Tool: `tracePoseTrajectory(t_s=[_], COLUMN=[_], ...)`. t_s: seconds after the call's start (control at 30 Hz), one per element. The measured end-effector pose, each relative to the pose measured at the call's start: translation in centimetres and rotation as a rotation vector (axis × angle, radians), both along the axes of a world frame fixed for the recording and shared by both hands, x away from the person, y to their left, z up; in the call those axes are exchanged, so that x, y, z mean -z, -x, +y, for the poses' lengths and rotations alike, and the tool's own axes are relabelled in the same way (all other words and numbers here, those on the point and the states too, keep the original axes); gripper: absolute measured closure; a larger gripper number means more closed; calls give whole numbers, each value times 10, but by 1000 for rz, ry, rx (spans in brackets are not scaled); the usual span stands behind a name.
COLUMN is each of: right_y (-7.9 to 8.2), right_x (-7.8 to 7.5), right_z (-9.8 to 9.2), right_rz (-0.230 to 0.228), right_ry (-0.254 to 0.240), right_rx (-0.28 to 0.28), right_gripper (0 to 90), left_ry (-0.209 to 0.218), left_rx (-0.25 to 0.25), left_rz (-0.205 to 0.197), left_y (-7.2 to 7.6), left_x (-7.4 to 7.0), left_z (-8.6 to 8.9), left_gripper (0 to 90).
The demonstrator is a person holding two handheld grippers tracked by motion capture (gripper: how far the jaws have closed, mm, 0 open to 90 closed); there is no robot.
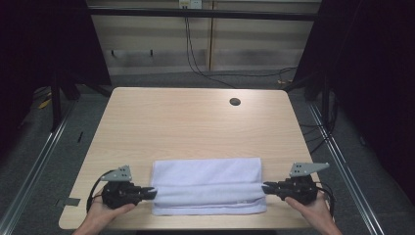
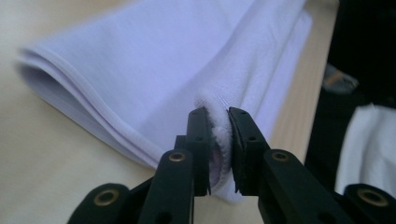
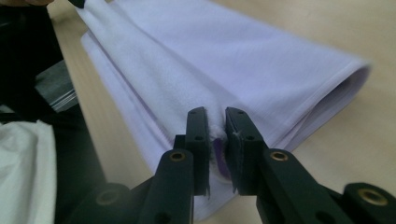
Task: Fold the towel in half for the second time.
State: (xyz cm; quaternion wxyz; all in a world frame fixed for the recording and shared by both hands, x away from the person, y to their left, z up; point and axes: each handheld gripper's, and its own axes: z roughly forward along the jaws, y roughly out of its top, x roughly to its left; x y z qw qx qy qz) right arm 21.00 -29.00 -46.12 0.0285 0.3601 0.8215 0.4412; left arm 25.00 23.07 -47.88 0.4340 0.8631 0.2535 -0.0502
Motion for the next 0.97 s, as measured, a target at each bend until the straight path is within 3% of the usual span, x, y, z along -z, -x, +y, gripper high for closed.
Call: tracePoseTrajectory(t_s=[0.1, 0.17, 0.3, 0.37, 0.43, 0.57, 0.7, 0.77, 0.83, 0.9, 0.97], right_y=[13, 20, 34, 37, 35, 21, 0, -8, -14, -15, -15], right_x=[11, 12, 12, 13, 11, 5, -3, -5, -3, 2, 10], right_z=[3, 3, 0, -4, -8, -13, -17, -19, -22, -25, -26], right_rz=[32, 30, 45, 38, 20, -44, -122, -163, -200, -180, -149], right_ry=[32, 44, 38, 10, -21, -55, -71, -81, -96, -96, -87], right_rx=[-27, -32, -41, -25, 19, 119, 214, 256, 301, 318, 299], right_gripper=[785, 754, 699, 669, 640, 566, 511, 481, 448, 463, 436], left_ry=[1, 15, 54, 78, 116, 114, 74, 91, 62, 41, 77], left_rx=[25, 37, 54, 47, 10, -127, -242, -302, -314, -324, -342], left_rz=[-5, 6, 25, 19, 10, -34, -68, -62, -66, -80, -87], left_y=[8, 12, 18, 16, 10, -10, -29, -37, -41, -43, -43], left_x=[-1, -1, 0, -2, -6, -11, -8, -3, 3, 4, 2], left_z=[-1, 3, 7, 8, 8, 6, 9, 13, 17, 20, 23], left_gripper=[749, 715, 658, 616, 553, 503, 426, 402, 378, 359, 358])
